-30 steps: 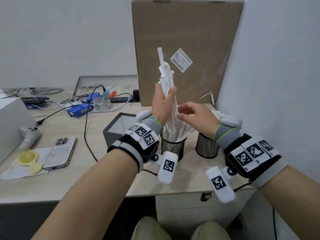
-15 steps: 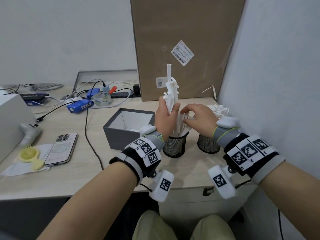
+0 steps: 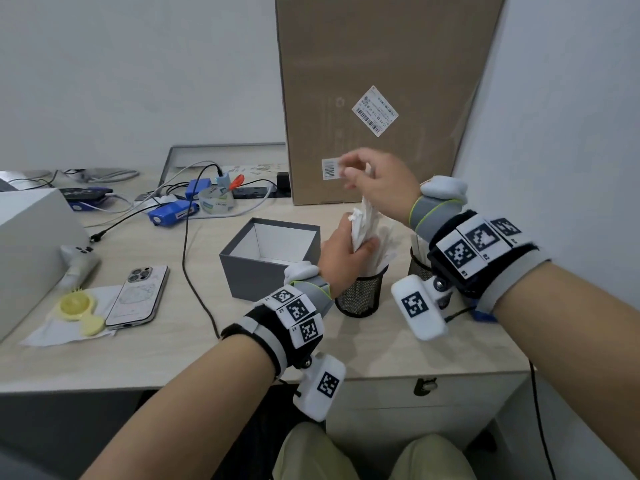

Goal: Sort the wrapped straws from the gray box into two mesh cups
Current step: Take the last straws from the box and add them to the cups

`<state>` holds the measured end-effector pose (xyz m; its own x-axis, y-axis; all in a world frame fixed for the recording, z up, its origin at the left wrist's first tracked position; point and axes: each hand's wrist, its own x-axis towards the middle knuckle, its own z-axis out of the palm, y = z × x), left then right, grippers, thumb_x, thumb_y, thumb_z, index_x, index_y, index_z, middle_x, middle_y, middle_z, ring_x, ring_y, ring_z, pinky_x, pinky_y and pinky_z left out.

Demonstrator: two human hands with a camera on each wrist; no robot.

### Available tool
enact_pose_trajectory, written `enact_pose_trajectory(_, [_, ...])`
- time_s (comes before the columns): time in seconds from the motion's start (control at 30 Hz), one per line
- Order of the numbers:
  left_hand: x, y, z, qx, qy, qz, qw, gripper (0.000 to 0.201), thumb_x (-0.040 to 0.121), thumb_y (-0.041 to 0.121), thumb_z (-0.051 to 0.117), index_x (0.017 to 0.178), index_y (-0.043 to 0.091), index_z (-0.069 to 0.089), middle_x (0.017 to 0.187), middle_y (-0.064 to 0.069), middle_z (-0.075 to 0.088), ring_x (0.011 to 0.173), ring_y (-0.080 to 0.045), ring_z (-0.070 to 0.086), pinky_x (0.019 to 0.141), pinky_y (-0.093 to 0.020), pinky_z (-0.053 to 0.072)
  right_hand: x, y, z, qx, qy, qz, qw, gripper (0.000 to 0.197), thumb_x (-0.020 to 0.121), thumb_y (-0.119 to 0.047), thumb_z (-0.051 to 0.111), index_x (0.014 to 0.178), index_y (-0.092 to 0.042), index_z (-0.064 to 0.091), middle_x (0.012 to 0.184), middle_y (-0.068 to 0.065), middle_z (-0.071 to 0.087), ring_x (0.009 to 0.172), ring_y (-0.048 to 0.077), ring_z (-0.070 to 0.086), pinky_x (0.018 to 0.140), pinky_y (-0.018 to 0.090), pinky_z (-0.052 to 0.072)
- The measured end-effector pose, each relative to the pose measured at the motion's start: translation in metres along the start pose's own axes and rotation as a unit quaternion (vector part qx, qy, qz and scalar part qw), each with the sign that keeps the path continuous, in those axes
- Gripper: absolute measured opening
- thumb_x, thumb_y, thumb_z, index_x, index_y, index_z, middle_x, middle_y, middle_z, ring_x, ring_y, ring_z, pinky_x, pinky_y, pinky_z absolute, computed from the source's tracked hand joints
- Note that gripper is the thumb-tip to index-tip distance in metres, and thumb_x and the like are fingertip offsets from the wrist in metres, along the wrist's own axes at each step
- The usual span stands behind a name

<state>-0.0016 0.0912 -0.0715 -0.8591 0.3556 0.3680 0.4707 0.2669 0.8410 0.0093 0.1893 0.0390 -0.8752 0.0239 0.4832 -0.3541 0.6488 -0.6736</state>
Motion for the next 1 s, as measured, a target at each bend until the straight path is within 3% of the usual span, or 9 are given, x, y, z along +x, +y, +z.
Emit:
enact_pose_trajectory(0.23, [0.003, -0.005, -0.006, -0.017, 0.005, -0.02, 1.0, 0.076, 0.063, 0.053, 0.07, 0.126, 0.021, 0.042, 0.117, -0.003, 0.059, 0.11, -0.021, 0.057, 0.094, -0.047, 0.048, -0.02, 0.028, 0.012, -0.193, -0.124, 0.008, 0.973, 0.04, 0.102, -0.033, 0.032, 0.105, -0.009, 0.064, 0.107, 0.008, 0.067, 0.106, 0.029, 0.059, 0.093, 0.045, 0.043])
enact_pose_trajectory(0.4, [-0.006, 0.003, -0.001, 0.103, 0.073, -0.005, 0.992, 0.107, 0.053, 0.066, 0.048, 0.143, 0.012, 0.03, 0.144, -0.007, 0.033, 0.134, -0.023, 0.032, 0.111, -0.038, 0.031, -0.024, 0.031, 0.014, -0.25, -0.146, 0.035, 0.956, 0.048, 0.101, -0.042, 0.024, 0.141, -0.023, 0.042, 0.148, -0.005, 0.043, 0.142, 0.019, 0.029, 0.115, 0.045, 0.022])
enact_pose_trajectory(0.5, [-0.003, 0.006, 0.004, 0.047, 0.049, -0.028, 0.997, 0.098, 0.068, 0.052, 0.052, 0.148, 0.007, 0.019, 0.151, -0.013, 0.024, 0.141, -0.023, 0.022, 0.117, -0.035, 0.022, -0.023, 0.027, 0.016, -0.178, -0.152, 0.024, 0.972, 0.051, 0.101, -0.042, 0.026, 0.145, -0.019, 0.035, 0.153, -0.002, 0.035, 0.145, 0.015, 0.025, 0.119, 0.039, 0.018])
enact_pose_trajectory(0.63, [0.01, -0.013, 0.014, 0.131, -0.017, -0.037, 0.991, 0.095, 0.071, 0.059, 0.031, 0.151, 0.01, 0.014, 0.157, -0.011, 0.018, 0.146, -0.023, 0.017, 0.118, -0.04, 0.023, -0.031, 0.03, 0.024, -0.325, -0.224, 0.041, 0.918, 0.054, 0.101, -0.044, 0.024, 0.15, -0.022, 0.023, 0.16, -0.005, 0.013, 0.149, 0.015, 0.003, 0.119, 0.051, 0.006])
enact_pose_trajectory(0.7, [0.008, -0.014, 0.014, 0.113, -0.021, -0.045, 0.992, 0.087, 0.076, 0.049, 0.047, 0.148, 0.008, 0.02, 0.153, -0.012, 0.028, 0.14, -0.026, 0.03, 0.113, -0.041, 0.033, -0.032, 0.035, 0.024, -0.347, -0.226, 0.038, 0.909, 0.052, 0.101, -0.042, 0.021, 0.15, -0.023, 0.023, 0.161, -0.006, 0.009, 0.149, 0.015, 0.0, 0.116, 0.054, 0.0])
enact_pose_trajectory(0.8, [0.004, -0.01, 0.008, 0.1, -0.011, -0.061, 0.993, 0.057, 0.086, 0.031, 0.054, 0.134, 0.006, 0.035, 0.127, -0.016, 0.053, 0.114, -0.032, 0.054, 0.089, -0.041, 0.047, -0.032, 0.041, 0.024, -0.341, -0.176, 0.022, 0.923, 0.051, 0.1, -0.044, 0.025, 0.148, -0.025, 0.027, 0.16, -0.006, 0.014, 0.149, 0.014, 0.003, 0.117, 0.052, 0.002])
enact_pose_trajectory(0.87, [0.004, -0.008, 0.006, 0.096, -0.006, -0.073, 0.993, 0.051, 0.092, 0.03, 0.053, 0.133, 0.007, 0.034, 0.116, -0.016, 0.06, 0.104, -0.034, 0.059, 0.075, -0.037, 0.045, -0.036, 0.043, 0.023, -0.301, -0.084, -0.009, 0.95, 0.056, 0.094, -0.049, 0.031, 0.142, -0.021, 0.041, 0.154, 0.0, 0.032, 0.145, 0.02, 0.021, 0.116, 0.05, 0.017])
enact_pose_trajectory(0.93, [0.003, -0.006, 0.004, 0.09, -0.004, -0.086, 0.992, 0.053, 0.095, 0.029, 0.051, 0.138, 0.006, 0.03, 0.114, -0.017, 0.062, 0.101, -0.035, 0.061, 0.067, -0.029, 0.035, -0.044, 0.042, 0.019, -0.259, 0.016, -0.059, 0.964, 0.056, 0.083, -0.047, 0.036, 0.122, -0.015, 0.059, 0.132, 0.008, 0.055, 0.125, 0.029, 0.049, 0.102, 0.046, 0.039])
enact_pose_trajectory(1.0, [0.006, -0.01, 0.002, 0.073, -0.006, -0.085, 0.994, 0.06, 0.097, 0.036, 0.047, 0.143, 0.004, 0.025, 0.12, -0.017, 0.061, 0.109, -0.034, 0.059, 0.07, -0.025, 0.034, -0.056, 0.042, 0.014, -0.226, 0.085, -0.091, 0.966, 0.039, 0.081, -0.036, 0.046, 0.105, -0.011, 0.064, 0.107, 0.008, 0.06, 0.1, 0.028, 0.058, 0.085, 0.04, 0.047])
